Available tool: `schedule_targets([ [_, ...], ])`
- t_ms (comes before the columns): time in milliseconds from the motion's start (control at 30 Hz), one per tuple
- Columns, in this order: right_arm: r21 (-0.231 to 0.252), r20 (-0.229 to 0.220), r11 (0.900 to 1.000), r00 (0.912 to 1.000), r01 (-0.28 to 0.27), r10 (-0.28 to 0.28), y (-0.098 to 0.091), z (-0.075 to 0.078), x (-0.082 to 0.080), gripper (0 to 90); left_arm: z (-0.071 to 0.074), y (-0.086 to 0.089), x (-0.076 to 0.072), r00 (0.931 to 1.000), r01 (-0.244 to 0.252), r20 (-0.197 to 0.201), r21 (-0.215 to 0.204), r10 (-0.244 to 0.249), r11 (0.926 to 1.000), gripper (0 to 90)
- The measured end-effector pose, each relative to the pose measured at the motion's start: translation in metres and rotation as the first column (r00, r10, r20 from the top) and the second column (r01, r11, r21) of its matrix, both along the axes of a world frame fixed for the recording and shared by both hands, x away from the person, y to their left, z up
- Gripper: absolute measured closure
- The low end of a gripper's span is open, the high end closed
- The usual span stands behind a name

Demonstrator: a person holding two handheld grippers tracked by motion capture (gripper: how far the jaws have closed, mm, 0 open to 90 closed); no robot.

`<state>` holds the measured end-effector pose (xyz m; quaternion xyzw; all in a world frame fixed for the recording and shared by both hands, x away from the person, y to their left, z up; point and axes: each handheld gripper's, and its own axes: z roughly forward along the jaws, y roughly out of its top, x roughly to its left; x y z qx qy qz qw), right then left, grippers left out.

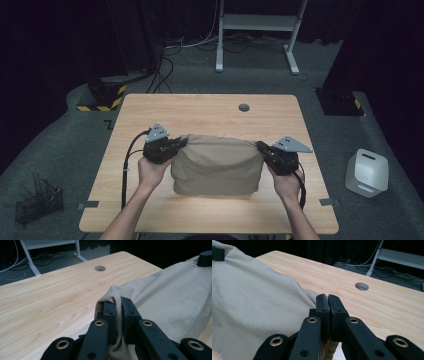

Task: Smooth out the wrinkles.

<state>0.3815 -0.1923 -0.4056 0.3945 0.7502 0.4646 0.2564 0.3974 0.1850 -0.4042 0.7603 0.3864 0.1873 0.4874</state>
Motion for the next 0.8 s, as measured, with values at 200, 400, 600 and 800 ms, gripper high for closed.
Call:
schedule_targets([
  [200,-0.012,-0.022,0.9998,0.9997,0.014,-0.014,0.002,-0.004,0.01,87.4,-0.006,-0.002,0.012,0.9997,-0.017,-0.017,0.013,0.018,0.9998,83.7],
  [400,0.0,-0.048,0.9994,0.9983,0.034,-0.034,0.004,-0.009,0.023,87.4,-0.009,-0.004,0.022,0.9991,-0.036,-0.021,0.031,0.037,0.9989,83.5],
  [600,-0.021,-0.081,0.9982,0.9951,0.056,-0.057,0.006,-0.02,0.04,87.3,-0.019,-0.008,0.036,0.9974,-0.058,-0.04,0.057,0.06,0.9967,83.4],
  [800,-0.064,-0.091,0.995,0.9925,0.076,-0.082,0.012,-0.027,0.049,87.4,-0.024,-0.01,0.042,0.996,-0.069,-0.051,0.08,0.073,0.9944,83.4],
])
